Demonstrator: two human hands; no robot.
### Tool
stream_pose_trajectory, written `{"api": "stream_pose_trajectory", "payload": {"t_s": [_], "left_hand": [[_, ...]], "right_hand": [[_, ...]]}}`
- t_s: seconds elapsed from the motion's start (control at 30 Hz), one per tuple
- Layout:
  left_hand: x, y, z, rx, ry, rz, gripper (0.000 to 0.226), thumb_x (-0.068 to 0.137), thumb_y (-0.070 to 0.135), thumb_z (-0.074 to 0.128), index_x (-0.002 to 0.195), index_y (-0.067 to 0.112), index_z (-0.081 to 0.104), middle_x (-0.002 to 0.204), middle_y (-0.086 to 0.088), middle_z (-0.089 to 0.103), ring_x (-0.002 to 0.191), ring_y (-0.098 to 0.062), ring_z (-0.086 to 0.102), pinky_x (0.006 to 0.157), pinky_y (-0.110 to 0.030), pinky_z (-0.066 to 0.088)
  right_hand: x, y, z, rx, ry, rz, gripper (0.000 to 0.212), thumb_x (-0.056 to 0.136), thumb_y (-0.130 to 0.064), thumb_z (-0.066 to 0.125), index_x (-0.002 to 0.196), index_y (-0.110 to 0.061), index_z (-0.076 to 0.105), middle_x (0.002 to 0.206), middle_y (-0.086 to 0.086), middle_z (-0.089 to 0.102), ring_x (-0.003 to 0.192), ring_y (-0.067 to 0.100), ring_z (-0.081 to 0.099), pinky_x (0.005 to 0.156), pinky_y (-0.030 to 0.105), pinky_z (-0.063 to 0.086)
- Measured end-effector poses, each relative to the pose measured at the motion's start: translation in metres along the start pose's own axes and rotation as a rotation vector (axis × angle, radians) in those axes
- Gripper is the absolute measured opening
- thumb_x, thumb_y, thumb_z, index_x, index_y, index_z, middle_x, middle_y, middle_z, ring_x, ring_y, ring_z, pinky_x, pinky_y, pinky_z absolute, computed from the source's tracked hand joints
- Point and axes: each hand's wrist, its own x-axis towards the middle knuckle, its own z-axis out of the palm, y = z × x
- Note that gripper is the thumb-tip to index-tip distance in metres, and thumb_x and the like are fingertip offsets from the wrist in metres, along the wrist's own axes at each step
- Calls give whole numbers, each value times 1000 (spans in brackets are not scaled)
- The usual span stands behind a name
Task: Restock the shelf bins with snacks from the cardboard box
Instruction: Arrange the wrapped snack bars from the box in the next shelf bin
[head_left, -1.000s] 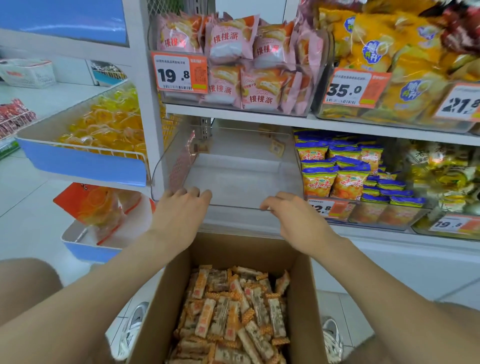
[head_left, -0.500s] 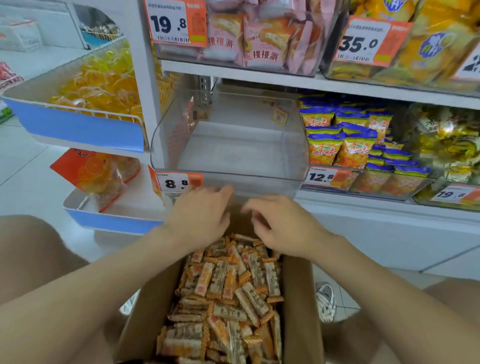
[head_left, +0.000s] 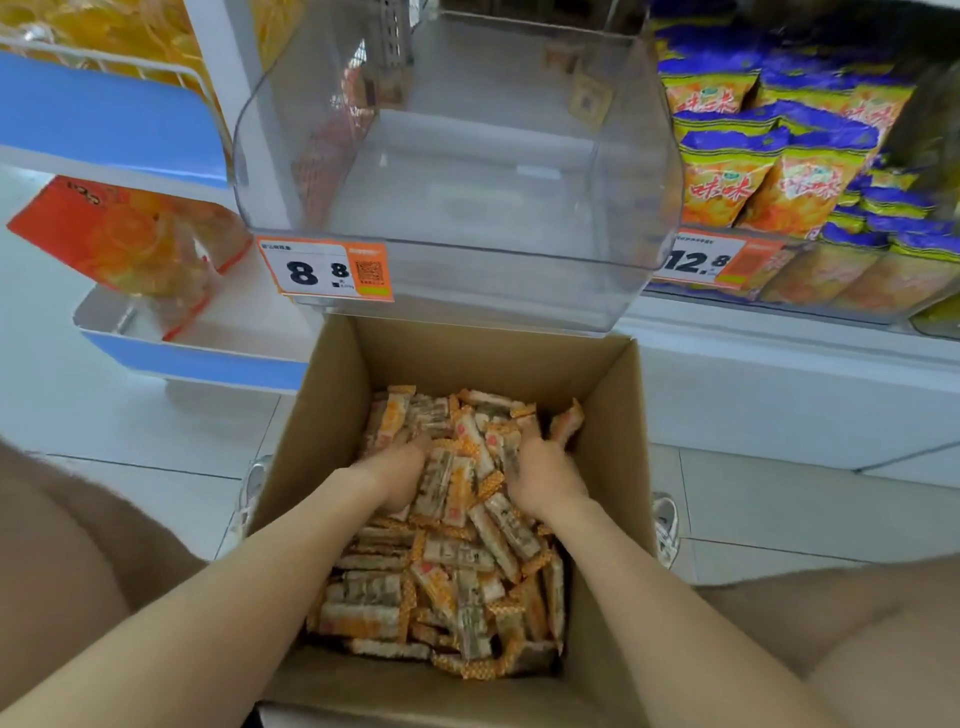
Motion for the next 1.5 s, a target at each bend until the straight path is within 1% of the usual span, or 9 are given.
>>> {"api": "stream_pose_trajectory", "payload": {"t_s": [0.17,0.37,0.5,0.73,0.83,0.9,1.1,1.3,1.5], "left_hand": [[25,0,9,-286,69,30,87,102,22,65,167,31,8,170,-7,25,153,-31,32,121,-40,35],[39,10,11,-273,18,10,31,93,24,77,122,27,64,128,0,66,109,-21,64,87,-32,55],[30,13,12,-331,-77,5,58,88,37,83,139,22,59,137,2,59,123,-22,59,100,-31,51],[-18,14,-10,-325,-28,-43,84,75,28,94,144,12,49,139,-5,56,126,-26,58,100,-33,53],[-41,6,-34,-485,85,-63,56,78,17,91,126,10,63,117,-5,66,106,-23,64,90,-36,59],[-61,8,-53,-624,174,-20,37,82,8,84,116,14,69,104,-4,70,97,-21,69,89,-42,62],[-133,24,-117,-839,83,243,37,92,9,74,125,23,66,113,-12,73,100,-26,74,81,-38,61],[-197,45,-195,-887,430,329,29,90,14,82,115,18,68,105,-4,73,90,-10,67,61,-6,46],[-219,54,-249,-857,550,391,18,91,33,80,108,34,73,97,4,80,95,-13,74,85,-29,54]], "right_hand": [[21,4,18,-85,48,-3,30,96,-41,70,111,-19,57,97,4,68,99,32,66,90,45,53],[34,2,7,460,-175,67,53,95,-17,61,148,-18,52,119,6,69,106,25,67,89,39,59],[34,-5,-11,544,-232,104,43,100,-8,41,139,-11,59,121,19,65,66,13,44,59,30,35],[6,-35,-71,198,-279,-40,51,100,-4,38,146,-9,58,143,12,61,103,28,65,71,36,48],[-13,-46,-87,160,-183,-85,30,98,-9,41,94,-4,70,89,15,68,68,29,51,59,38,38],[-29,-54,-100,179,-63,-98,33,99,-18,44,67,-10,51,66,7,53,58,26,43,57,35,37],[-92,-85,-157,190,289,-267,24,92,-43,58,92,-21,69,82,-4,68,78,17,63,67,35,53],[-110,-104,-204,629,526,-533,16,92,-18,68,103,-30,66,99,-13,69,80,4,62,66,17,43],[-93,-120,-253,685,548,-527,10,97,-25,66,107,-28,68,100,-11,73,89,4,68,72,21,52]]}}
